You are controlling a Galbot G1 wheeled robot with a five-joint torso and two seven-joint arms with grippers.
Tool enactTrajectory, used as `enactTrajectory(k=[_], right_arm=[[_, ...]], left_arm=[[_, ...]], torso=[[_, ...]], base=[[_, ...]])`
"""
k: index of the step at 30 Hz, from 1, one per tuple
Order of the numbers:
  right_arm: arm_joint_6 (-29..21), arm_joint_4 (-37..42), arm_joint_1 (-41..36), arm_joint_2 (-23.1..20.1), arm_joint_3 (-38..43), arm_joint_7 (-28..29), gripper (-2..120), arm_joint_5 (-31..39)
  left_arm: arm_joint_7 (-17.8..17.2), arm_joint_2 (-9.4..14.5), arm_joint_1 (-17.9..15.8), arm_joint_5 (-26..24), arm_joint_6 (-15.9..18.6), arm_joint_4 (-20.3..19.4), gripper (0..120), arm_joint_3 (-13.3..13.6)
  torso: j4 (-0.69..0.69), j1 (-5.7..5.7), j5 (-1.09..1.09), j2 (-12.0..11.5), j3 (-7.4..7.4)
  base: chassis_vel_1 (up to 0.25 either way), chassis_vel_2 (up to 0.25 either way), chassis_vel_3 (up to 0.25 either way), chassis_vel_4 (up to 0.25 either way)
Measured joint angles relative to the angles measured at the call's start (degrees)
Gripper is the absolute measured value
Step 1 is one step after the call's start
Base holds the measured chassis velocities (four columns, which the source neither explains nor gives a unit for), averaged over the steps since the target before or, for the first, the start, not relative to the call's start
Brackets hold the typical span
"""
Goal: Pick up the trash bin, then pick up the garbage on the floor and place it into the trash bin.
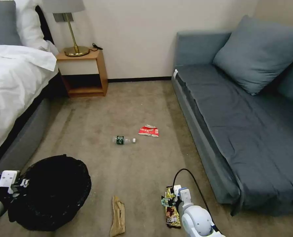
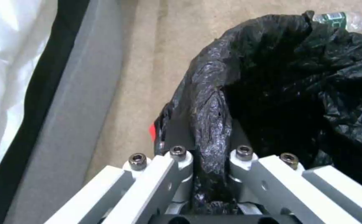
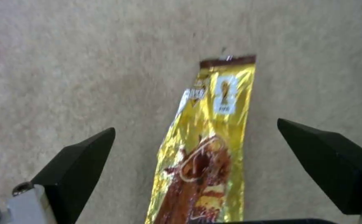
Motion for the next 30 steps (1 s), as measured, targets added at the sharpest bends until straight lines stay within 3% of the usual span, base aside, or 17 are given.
enactTrajectory(k=[4,7,14,16,30], right_arm=[[-0.4,-1.9,0.5,0.3,0.0,-0.1,95,-0.1],[-0.4,-3.6,0.7,0.1,0.1,-0.7,81,-1.1],[0.1,-5.2,0.8,-0.2,0.2,-1.3,61,-1.6],[0.5,-5.4,0.8,-0.2,0.2,-1.4,50,-1.7],[2.7,-2.3,-0.8,-0.7,-0.5,-1.5,4,-3.0]], left_arm=[[0.1,0.1,-0.1,0.0,0.1,0.1,5,0.0],[0.2,0.1,-0.1,-0.1,0.3,0.0,5,0.0],[0.3,0.0,-0.1,-0.4,0.5,-0.1,5,0.0],[0.3,0.0,-0.1,-0.4,0.6,-0.2,5,-0.1],[0.3,-0.2,-0.2,-0.5,0.6,-0.4,5,-0.1]], torso=[[-0.01,0.00,0.00,0.0,0.00],[0.00,0.00,0.00,0.0,0.00],[-0.01,0.00,-0.01,0.0,0.00],[-0.01,0.00,-0.01,0.0,0.00],[-0.01,0.00,0.01,0.0,0.00]], base=[[0.000,0.000,0.000,0.000],[0.000,0.000,0.000,0.000],[0.000,0.000,0.000,0.000],[0.000,0.000,0.000,0.000],[0.000,0.000,0.000,0.000]])
